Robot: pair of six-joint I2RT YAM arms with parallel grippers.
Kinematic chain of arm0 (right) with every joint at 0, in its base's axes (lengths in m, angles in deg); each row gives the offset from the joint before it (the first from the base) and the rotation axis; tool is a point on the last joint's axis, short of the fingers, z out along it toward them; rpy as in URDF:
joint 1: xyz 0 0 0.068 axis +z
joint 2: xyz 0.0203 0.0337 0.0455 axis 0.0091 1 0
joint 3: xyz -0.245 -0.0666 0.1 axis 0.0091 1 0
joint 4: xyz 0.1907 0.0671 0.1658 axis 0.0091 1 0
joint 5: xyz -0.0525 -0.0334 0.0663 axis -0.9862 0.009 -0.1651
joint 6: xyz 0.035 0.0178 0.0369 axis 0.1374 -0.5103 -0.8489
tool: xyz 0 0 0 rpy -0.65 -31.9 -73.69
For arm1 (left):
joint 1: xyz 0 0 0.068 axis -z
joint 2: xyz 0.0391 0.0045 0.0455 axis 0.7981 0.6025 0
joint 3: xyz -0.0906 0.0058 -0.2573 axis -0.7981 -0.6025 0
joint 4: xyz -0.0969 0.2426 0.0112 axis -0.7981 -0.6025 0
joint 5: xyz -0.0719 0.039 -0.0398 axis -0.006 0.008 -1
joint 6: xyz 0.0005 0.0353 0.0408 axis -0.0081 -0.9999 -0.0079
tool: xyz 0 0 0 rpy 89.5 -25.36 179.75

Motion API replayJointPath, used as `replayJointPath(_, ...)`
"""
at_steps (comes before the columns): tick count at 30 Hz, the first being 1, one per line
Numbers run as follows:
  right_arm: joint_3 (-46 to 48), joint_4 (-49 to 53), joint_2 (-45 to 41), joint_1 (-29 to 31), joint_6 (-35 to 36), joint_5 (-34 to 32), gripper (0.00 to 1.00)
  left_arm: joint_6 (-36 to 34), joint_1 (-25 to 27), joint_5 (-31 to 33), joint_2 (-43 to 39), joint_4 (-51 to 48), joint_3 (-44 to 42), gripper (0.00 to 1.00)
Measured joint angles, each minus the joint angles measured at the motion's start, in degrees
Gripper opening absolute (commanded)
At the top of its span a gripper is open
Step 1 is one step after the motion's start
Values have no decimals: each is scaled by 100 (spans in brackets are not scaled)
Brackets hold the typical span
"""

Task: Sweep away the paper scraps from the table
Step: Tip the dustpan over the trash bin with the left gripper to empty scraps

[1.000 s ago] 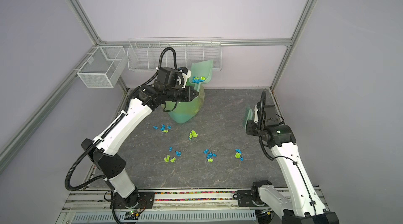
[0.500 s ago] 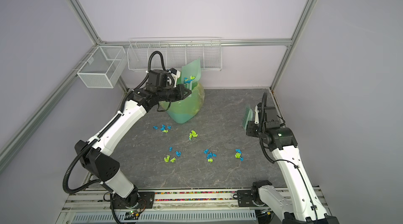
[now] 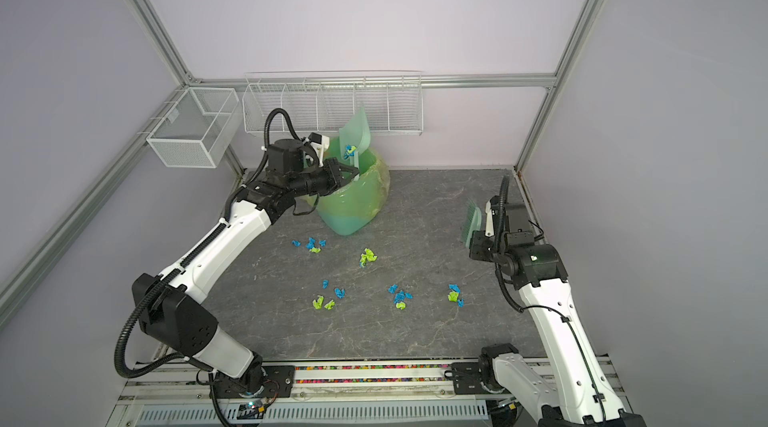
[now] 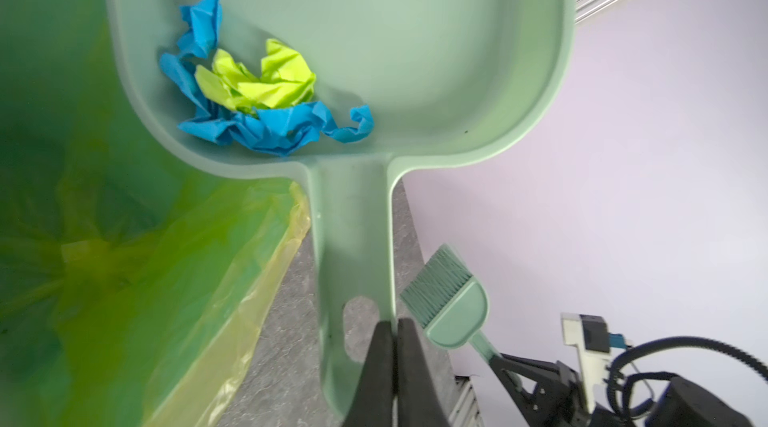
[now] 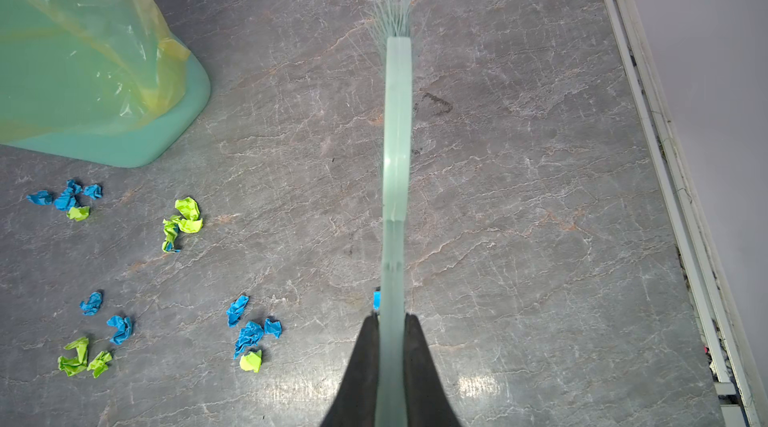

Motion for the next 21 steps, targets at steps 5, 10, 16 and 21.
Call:
replayJointPath(5, 0, 0, 0, 2, 2, 0, 7, 667, -269, -402, 0, 870, -540, 0)
replayJointPath(10, 0, 0, 0, 0, 2, 2, 7, 1106, -310, -640, 0, 1615, -839, 0)
replayJointPath(16, 0, 0, 0, 0, 2, 9, 7, 2273, -470, -1034, 33, 3187, -1438, 0)
replayJointPath(21, -2, 2, 9, 2, 20, 0, 7, 3571, -608, -1475, 382, 5038, -1781, 0)
